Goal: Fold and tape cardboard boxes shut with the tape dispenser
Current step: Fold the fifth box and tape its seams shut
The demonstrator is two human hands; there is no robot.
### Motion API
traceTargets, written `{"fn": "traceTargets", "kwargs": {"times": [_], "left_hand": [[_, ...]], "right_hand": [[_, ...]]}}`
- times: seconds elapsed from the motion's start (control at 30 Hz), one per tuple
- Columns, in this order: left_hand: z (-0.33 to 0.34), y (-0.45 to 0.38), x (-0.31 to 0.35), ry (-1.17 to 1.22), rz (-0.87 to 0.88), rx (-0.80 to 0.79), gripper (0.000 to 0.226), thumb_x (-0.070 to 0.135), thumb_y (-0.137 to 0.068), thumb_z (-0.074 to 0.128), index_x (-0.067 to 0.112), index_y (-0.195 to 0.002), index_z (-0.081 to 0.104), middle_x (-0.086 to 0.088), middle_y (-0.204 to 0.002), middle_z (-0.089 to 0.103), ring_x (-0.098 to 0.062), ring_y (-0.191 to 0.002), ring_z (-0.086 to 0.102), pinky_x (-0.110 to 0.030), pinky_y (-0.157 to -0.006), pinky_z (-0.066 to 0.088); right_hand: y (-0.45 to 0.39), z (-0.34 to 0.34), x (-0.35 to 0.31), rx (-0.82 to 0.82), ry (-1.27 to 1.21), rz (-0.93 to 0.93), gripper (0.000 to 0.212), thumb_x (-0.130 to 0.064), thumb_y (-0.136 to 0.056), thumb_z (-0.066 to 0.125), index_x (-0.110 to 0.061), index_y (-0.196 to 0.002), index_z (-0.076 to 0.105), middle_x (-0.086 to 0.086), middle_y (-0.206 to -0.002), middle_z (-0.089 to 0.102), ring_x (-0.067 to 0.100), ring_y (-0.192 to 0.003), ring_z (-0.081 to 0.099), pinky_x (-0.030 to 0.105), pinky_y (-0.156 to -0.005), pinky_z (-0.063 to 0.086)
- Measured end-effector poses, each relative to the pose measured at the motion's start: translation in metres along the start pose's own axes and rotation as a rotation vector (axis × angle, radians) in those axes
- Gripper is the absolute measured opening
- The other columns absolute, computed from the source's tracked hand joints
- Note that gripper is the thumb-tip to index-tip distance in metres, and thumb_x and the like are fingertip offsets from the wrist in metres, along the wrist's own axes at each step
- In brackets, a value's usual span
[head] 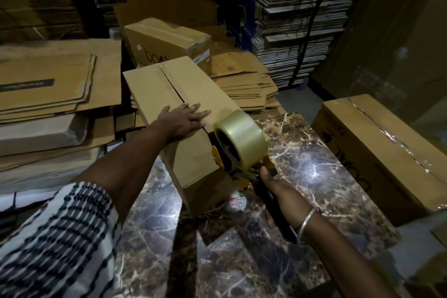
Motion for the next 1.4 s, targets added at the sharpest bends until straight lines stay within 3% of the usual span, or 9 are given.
{"fn": "traceTargets", "kwargs": {"times": [0.27,0.53,0.67,0.8,0.9,1.1,1.2,1.3,1.4], "left_hand": [[-0.005,0.026,0.046,0.091,0.122,0.146,0.064,0.07,-0.096,0.005,0.047,-0.155,0.01,0.011,-0.167,0.006,-0.019,-0.154,0.003,-0.059,-0.119,0.007],[0.001,0.034,0.071,0.068,0.164,0.018,0.068,0.063,-0.093,0.021,0.041,-0.157,0.012,0.013,-0.167,0.005,-0.016,-0.154,-0.001,-0.061,-0.12,0.006],[-0.001,0.036,0.073,0.033,0.163,-0.002,0.063,0.063,-0.099,0.021,0.041,-0.157,0.011,0.013,-0.167,0.003,-0.017,-0.154,-0.004,-0.064,-0.119,0.005],[-0.001,0.037,0.073,0.047,0.185,0.01,0.075,0.083,-0.082,-0.004,0.056,-0.151,0.0,0.016,-0.166,-0.007,-0.02,-0.154,-0.004,-0.068,-0.117,0.003],[0.001,0.034,0.069,0.095,0.187,0.079,0.057,0.083,-0.089,0.004,0.068,-0.142,-0.011,0.018,-0.166,-0.004,-0.022,-0.154,0.001,-0.069,-0.115,0.004],[-0.01,0.039,0.092,0.15,0.267,0.202,0.056,0.061,-0.103,0.024,0.042,-0.156,0.019,0.007,-0.165,0.017,-0.015,-0.153,0.011,-0.054,-0.12,0.008],[-0.001,0.034,0.087,0.306,0.18,0.114,0.071,0.048,-0.102,0.045,0.029,-0.16,0.009,0.002,-0.167,0.01,-0.013,-0.154,0.008,-0.048,-0.122,0.004],[-0.003,0.03,0.08,0.227,0.163,0.062,0.069,0.053,-0.104,0.037,0.031,-0.159,0.003,0.006,-0.167,0.005,-0.012,-0.154,0.002,-0.053,-0.122,0.002],[-0.009,0.034,0.082,0.218,0.16,0.05,0.065,0.054,-0.105,0.032,0.032,-0.159,0.002,0.01,-0.166,0.003,-0.011,-0.153,0.002,-0.055,-0.122,0.0]], "right_hand": [[0.005,0.003,0.005,0.018,-0.004,-0.052,0.076,-0.077,-0.075,0.045,-0.008,-0.058,0.068,0.018,-0.046,0.05,0.026,-0.038,0.049,0.029,-0.049,0.041],[-0.006,0.006,0.01,0.002,-0.142,-0.084,0.088,-0.086,-0.069,0.06,0.0,-0.085,0.074,0.047,-0.076,0.051,0.028,-0.037,0.045,0.03,-0.045,0.037],[-0.006,0.006,0.015,0.014,-0.176,-0.099,0.087,-0.079,-0.07,0.06,0.005,-0.091,0.071,0.024,-0.062,0.049,0.027,-0.037,0.041,0.034,-0.046,0.035],[0.004,0.005,0.036,0.044,-0.252,-0.114,0.073,-0.083,-0.062,0.068,-0.011,-0.071,0.07,0.015,-0.053,0.042,0.023,-0.035,0.037,0.032,-0.045,0.031],[0.011,0.009,0.044,0.011,-0.309,-0.175,0.064,-0.083,-0.06,0.072,-0.02,-0.07,0.07,0.013,-0.053,0.045,0.02,-0.032,0.038,0.028,-0.041,0.031],[0.008,0.017,0.043,-0.024,-0.412,-0.242,0.058,-0.076,-0.061,0.078,-0.025,-0.089,0.071,0.003,-0.055,0.051,0.013,-0.03,0.041,0.019,-0.033,0.031],[-0.001,0.016,0.04,0.015,-0.414,-0.219,0.062,-0.071,-0.072,0.071,-0.012,-0.087,0.06,0.002,-0.05,0.049,0.015,-0.028,0.04,0.02,-0.033,0.03],[-0.011,0.014,0.04,0.021,-0.392,-0.184,0.051,-0.058,-0.089,0.058,-0.007,-0.089,0.053,0.001,-0.05,0.052,0.015,-0.028,0.04,0.019,-0.033,0.03],[-0.017,0.014,0.043,0.024,-0.416,-0.199,0.055,-0.061,-0.08,0.068,-0.009,-0.095,0.056,0.004,-0.053,0.052,0.015,-0.028,0.038,0.019,-0.033,0.028]]}}
Point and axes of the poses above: each hand's wrist, its own y-axis away from the middle knuckle, its own z-axis out of the palm, x = y × z, the point moved 7 cm from there along -y, towards the middle knuckle
